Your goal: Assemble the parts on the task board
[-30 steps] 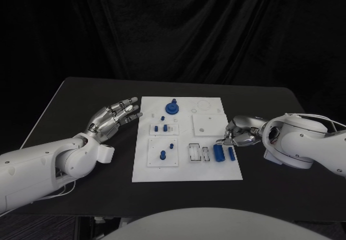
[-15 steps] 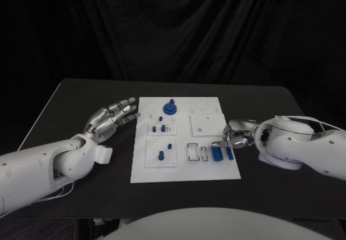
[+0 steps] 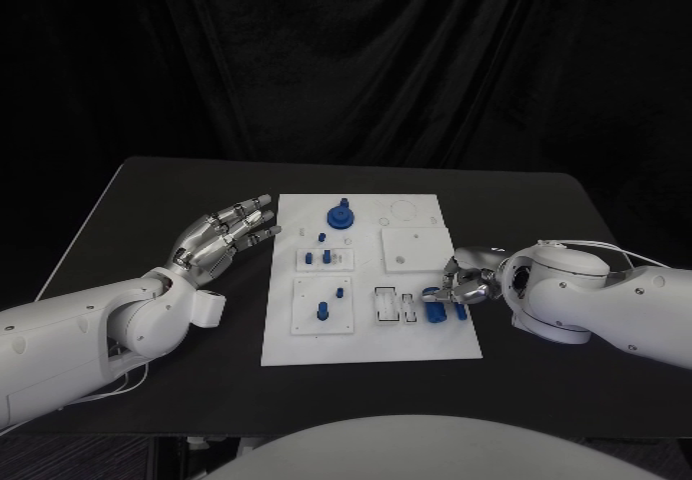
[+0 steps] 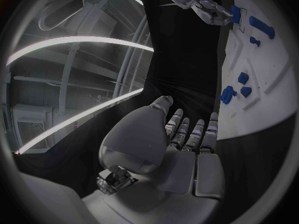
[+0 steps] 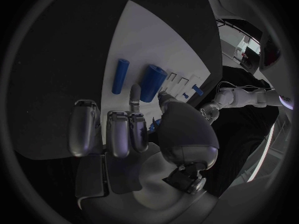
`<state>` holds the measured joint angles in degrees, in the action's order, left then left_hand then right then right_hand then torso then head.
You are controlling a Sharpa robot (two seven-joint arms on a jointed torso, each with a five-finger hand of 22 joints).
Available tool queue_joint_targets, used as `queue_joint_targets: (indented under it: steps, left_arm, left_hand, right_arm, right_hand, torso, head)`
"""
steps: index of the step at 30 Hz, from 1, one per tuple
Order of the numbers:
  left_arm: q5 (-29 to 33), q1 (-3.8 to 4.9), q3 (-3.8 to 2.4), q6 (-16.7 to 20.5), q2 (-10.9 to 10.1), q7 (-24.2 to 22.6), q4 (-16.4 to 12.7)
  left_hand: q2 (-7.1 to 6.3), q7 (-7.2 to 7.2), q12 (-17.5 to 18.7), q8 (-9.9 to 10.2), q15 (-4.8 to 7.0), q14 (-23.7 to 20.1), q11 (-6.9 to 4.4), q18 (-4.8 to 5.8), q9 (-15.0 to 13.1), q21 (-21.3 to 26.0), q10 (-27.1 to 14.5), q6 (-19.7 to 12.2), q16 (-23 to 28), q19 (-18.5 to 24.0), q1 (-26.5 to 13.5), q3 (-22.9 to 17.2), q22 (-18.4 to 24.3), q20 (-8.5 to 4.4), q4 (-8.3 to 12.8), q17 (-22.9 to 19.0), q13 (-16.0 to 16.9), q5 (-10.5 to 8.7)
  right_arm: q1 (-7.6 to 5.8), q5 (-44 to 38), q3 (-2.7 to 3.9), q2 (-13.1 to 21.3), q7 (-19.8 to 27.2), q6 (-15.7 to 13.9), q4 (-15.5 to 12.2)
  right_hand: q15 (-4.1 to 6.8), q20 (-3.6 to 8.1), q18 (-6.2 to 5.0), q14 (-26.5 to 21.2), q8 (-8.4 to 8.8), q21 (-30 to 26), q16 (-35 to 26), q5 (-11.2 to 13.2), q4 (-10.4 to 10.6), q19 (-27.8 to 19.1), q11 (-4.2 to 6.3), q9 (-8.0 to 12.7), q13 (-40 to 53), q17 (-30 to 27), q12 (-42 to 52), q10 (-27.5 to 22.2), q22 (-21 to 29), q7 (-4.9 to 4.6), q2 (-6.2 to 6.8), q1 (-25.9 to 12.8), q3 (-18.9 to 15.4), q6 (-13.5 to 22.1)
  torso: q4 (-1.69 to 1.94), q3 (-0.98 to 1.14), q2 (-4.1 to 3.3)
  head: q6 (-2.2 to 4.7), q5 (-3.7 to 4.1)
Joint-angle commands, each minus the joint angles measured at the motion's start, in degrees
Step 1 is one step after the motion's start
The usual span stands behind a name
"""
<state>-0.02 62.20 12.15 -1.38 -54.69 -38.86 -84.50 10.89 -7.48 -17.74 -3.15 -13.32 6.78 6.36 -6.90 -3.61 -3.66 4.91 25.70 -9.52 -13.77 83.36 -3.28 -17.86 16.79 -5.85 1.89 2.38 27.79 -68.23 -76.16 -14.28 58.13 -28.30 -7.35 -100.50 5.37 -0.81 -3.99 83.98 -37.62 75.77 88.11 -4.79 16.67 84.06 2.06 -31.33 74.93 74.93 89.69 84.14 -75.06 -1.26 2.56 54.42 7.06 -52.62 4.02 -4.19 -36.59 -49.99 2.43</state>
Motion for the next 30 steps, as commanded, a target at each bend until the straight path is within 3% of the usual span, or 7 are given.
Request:
queue_joint_targets:
  steps: [1, 12, 17, 22, 24, 26, 30]
  left_arm:
    - [0.35, -0.10, -0.05, -0.82, 0.15, -0.65, -0.02]
    - [0.35, -0.22, -0.05, -1.15, 0.36, -0.55, 0.19]
    - [0.35, -0.29, -0.05, -1.25, 0.38, -0.50, 0.25]
    - [0.35, -0.33, -0.05, -1.29, 0.29, -0.49, 0.19]
    - [0.35, -0.34, -0.05, -1.31, 0.26, -0.50, 0.18]
    - [0.35, -0.36, -0.05, -1.33, 0.23, -0.50, 0.18]
    - [0.35, -0.39, -0.05, -1.30, 0.16, -0.48, 0.11]
  left_hand:
    - [-0.02, 0.06, -0.32, -0.31, -0.39, -0.17, 0.36, 0.59, -0.03, -0.27, 0.15, 0.23, -0.20, -0.33, -0.68, -0.42, 0.05, -0.02, -0.05, 0.06, 0.04, 0.36]
    - [-0.01, 0.06, -0.42, -0.26, -0.41, -0.22, 0.47, 0.62, 0.01, -0.26, 0.20, 0.04, -0.17, -0.30, -0.72, -0.57, 0.12, -0.02, -0.05, 0.05, 0.06, 0.41]
    - [-0.01, 0.06, -0.42, -0.26, -0.41, -0.22, 0.47, 0.62, 0.01, -0.26, 0.20, 0.04, -0.17, -0.30, -0.72, -0.57, 0.12, -0.02, -0.05, 0.05, 0.06, 0.41]
    - [-0.01, 0.06, -0.42, -0.26, -0.41, -0.22, 0.47, 0.62, 0.01, -0.26, 0.20, 0.04, -0.17, -0.30, -0.72, -0.57, 0.12, -0.02, -0.05, 0.05, 0.06, 0.41]
    - [-0.01, 0.06, -0.42, -0.26, -0.41, -0.22, 0.47, 0.62, 0.01, -0.26, 0.20, 0.04, -0.17, -0.30, -0.72, -0.57, 0.12, -0.02, -0.05, 0.05, 0.06, 0.41]
    - [0.03, 0.05, -0.43, -0.23, -0.42, -0.29, 0.56, 0.66, 0.02, -0.25, 0.22, -0.04, -0.13, -0.30, -0.78, -0.73, 0.15, -0.03, -0.07, 0.04, 0.05, 0.45]
    - [0.03, 0.05, -0.43, -0.23, -0.42, -0.29, 0.56, 0.66, 0.02, -0.25, 0.22, -0.04, -0.13, -0.30, -0.78, -0.73, 0.15, -0.03, -0.07, 0.04, 0.05, 0.45]
  right_arm:
    - [0.46, -0.96, 0.02, -0.46, -1.35, 1.38, 0.43]
    - [1.44, -1.05, 0.02, -2.01, -1.06, 2.71, 1.60]
    - [1.63, -0.27, 0.02, -2.35, -0.96, 3.69, 1.95]
    - [1.68, 2.89, 0.03, -2.35, 0.28, 2.38, 2.04]
    - [1.69, 4.94, 0.03, -2.22, 1.26, 0.76, 1.91]
    - [1.69, 7.14, 0.04, -1.97, 2.30, -1.09, 1.59]
    - [1.60, 12.15, 0.08, -1.12, 4.09, -4.71, 0.31]
  right_hand:
    - [0.41, 0.26, 0.87, 5.18, 0.25, -0.22, -0.26, 0.14, -0.03, 1.89, 0.37, -0.07, 15.07, 11.52, 0.31, 5.86, -10.88, -0.23, 0.12, -0.11, 0.26, 0.22]
    - [0.37, 0.25, 0.83, 5.14, 0.96, -0.24, -0.43, -2.84, -0.32, 1.67, 0.30, -0.69, 15.07, 11.32, 0.31, 5.86, -10.81, -0.31, 0.33, 1.79, 1.10, 0.47]
    - [0.45, 0.30, 0.80, 5.10, 2.00, -0.18, -0.63, -14.09, -2.42, 1.49, 0.35, -1.30, 15.07, 11.10, 0.31, 5.86, -10.77, -0.27, 0.74, 6.59, 3.14, 0.77]
    - [0.44, 0.29, 0.91, 5.17, 2.39, 0.40, -0.47, -16.70, -2.84, 1.64, 0.37, -1.51, 15.07, 11.37, 0.31, 5.86, -10.91, -0.25, 0.77, 7.53, 3.91, 0.72]
    - [0.88, 0.67, 1.02, 5.19, 2.25, 1.18, -0.49, -26.91, -4.91, 1.87, 0.80, -2.09, 15.07, 11.35, 0.31, 5.86, -11.11, 0.16, 1.22, 10.52, 6.40, 0.46]
    - [1.05, 0.88, 1.17, 5.16, 1.76, 1.93, -0.64, -34.02, -5.57, 2.11, 1.05, -2.95, 15.07, 11.09, 0.31, 5.86, -11.29, 0.41, 1.78, 11.08, 8.35, 0.32]
    - [1.23, 1.05, 1.28, 5.12, 0.61, 2.54, -0.84, -41.09, -5.94, 2.26, 1.25, -4.91, 15.07, 10.76, 0.31, 5.86, -11.41, 0.60, 2.70, 10.29, 11.36, 0.69]
  torso:
    - [0.03, -0.04, 0.00]
    - [0.06, 0.00, 0.04]
    - [-0.05, -0.01, 0.00]
    - [0.00, -0.01, 0.03]
    - [0.01, 0.01, 0.01]
    - [0.04, 0.01, 0.00]
    - [0.04, -0.02, -0.02]
  head:
    - [-0.01, 0.01]
    - [-0.01, -0.08]
    - [-0.01, -0.17]
    - [-0.01, -0.14]
    - [-0.01, -0.24]
    - [-0.01, -0.36]
    - [-0.01, -0.57]
